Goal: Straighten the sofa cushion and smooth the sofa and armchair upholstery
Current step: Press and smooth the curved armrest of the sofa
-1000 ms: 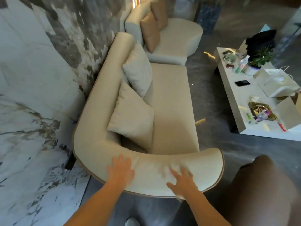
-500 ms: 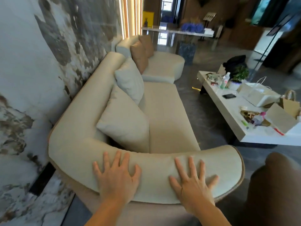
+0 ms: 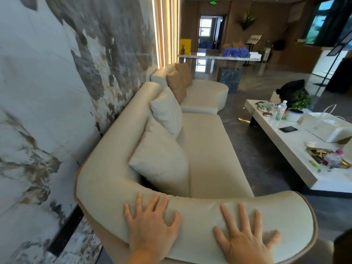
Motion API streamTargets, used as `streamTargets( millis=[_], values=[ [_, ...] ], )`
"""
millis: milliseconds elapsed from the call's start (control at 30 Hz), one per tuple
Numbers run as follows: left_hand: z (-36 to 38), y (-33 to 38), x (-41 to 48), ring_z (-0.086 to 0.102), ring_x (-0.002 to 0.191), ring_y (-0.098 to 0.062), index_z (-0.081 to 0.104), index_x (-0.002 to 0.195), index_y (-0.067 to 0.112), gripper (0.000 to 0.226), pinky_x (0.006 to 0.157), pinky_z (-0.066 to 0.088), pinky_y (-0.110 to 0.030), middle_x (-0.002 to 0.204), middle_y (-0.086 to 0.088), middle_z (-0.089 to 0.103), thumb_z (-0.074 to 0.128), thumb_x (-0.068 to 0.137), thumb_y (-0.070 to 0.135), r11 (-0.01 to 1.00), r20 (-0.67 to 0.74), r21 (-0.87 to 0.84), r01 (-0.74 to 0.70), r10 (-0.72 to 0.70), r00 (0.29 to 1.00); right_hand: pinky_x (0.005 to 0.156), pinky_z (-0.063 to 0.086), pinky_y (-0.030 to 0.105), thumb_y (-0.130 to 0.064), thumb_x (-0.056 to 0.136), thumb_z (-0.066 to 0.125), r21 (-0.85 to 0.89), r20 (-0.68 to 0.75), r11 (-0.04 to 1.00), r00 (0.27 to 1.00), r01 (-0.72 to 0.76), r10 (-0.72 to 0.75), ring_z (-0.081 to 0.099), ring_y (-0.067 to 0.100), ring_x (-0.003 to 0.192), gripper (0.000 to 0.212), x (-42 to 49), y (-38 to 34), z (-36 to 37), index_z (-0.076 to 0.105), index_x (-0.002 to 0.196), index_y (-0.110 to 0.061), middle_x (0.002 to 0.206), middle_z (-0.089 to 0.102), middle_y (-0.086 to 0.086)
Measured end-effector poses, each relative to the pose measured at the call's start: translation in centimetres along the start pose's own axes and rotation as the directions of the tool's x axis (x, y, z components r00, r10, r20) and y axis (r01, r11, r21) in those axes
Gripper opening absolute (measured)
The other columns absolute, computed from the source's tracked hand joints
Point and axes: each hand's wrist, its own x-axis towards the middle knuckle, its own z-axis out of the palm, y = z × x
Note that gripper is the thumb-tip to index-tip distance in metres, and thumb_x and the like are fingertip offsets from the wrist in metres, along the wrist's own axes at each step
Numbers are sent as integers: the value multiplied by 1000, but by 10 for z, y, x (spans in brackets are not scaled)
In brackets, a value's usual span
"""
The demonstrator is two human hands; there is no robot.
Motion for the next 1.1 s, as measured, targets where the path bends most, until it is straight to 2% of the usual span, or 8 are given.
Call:
streamTargets(
  millis=[167,467,733,1100],
  values=[
    [5,-11,36,18,145,-23,49,129,52,64,114,1,-58,141,28,46,24,74,76,999,-38,43,-17,19,999,104,-10,74,-79,81,6,16,15,999,999,41,-41,-25,32,146,64,25,-19,1,-26,133,-64,162,-22,-10],
    [12,-15,95,18,145,-23,50,128,50,60,115,3,-57,143,26,46,24,79,72,998,-98,21,-54,56,994,99,-10,78,-73,80,-4,-22,-7,994,995,103,-103,-26,40,143,64,79,-45,1,-29,137,-57,162,-22,-2],
    [19,-19,144,19,144,-22,50,128,52,61,115,3,-57,143,26,45,22,78,73,997,-91,43,-68,71,993,97,-12,79,-68,86,1,-20,-9,995,995,98,-98,-27,42,142,62,118,-70,-6,-26,140,-54,162,-21,0],
    [16,-21,155,19,144,-22,50,128,52,63,115,6,-59,144,24,45,20,77,74,995,-87,47,-83,87,992,97,-13,80,-68,87,4,-26,-21,995,995,99,-100,-27,44,142,64,127,-78,-7,-27,141,-52,162,-23,1]
  ],
)
